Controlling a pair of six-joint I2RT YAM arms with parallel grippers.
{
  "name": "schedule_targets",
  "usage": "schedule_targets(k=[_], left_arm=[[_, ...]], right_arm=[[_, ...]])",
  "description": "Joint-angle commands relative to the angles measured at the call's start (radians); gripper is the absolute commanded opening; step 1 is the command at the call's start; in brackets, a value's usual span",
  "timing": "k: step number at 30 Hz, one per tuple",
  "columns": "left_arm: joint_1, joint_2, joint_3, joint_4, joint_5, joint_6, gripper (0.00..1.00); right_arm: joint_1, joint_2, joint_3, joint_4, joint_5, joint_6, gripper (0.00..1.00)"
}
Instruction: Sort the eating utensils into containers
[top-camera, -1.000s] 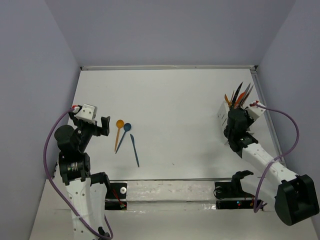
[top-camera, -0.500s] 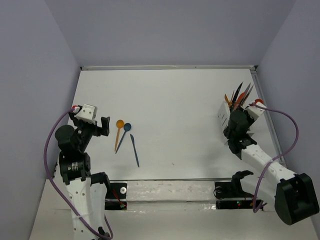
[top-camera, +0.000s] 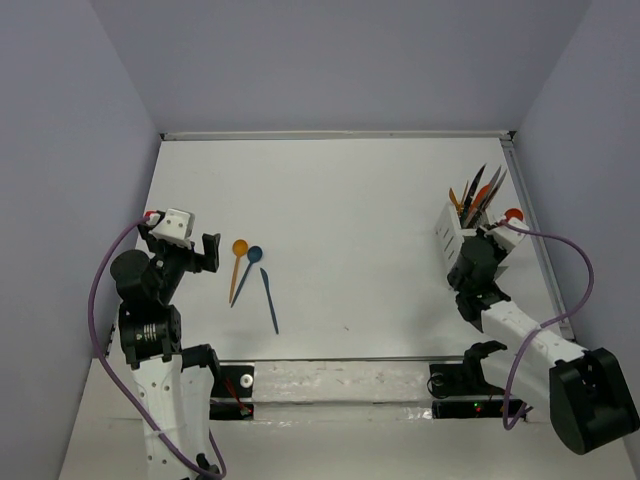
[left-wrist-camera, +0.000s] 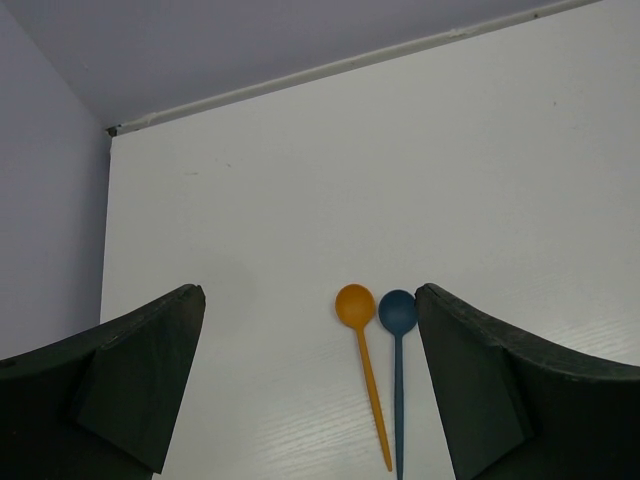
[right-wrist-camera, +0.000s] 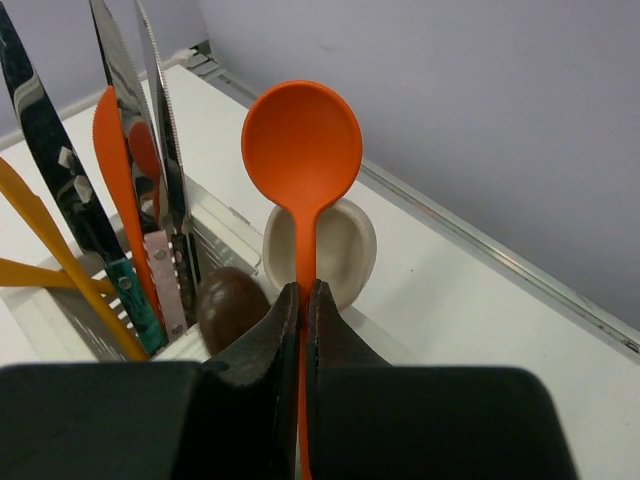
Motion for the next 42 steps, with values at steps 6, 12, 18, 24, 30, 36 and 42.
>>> schedule_targets(k=[6, 12, 18, 24, 30, 36, 42], left_arm=[[0.009, -0.002, -0.011, 0.062, 0.001, -0.007, 0.99], [0.009, 0.003, -0.013, 0.064, 0.003, -0.006, 0.99], [0.009, 0.003, -0.013, 0.067, -0.005, -0.007, 0.99], [0.011, 0.010, -0.011, 0.064, -0.017, -0.010, 0.98], [0.008, 0.251, 0.134, -0.098, -0.080, 0.254, 0.95], [0.003, 0.673, 0.230, -0.331, -0.137, 0.473, 0.79], [-0.156, 0.743, 0.127, -0.134, -0.230, 0.358, 0.76]], right_arm=[[-0.001, -0.082, -0.060, 0.078, -0.016, 0.041, 0.19], [-0.001, -0.156, -0.065, 0.039, -0.028, 0.056, 0.49], [-0.001, -0.254, -0.025, -0.093, -0.003, 0.099, 0.61], [-0.001, -0.331, 0.136, -0.321, -0.138, 0.166, 0.63], [-0.001, -0.217, 0.387, -0.608, -0.549, 0.191, 0.61], [0.026, 0.013, 0.676, -0.873, -0.898, 0.255, 0.57], [0.181, 0.050, 0.657, -0.853, -0.824, 0.253, 0.57]])
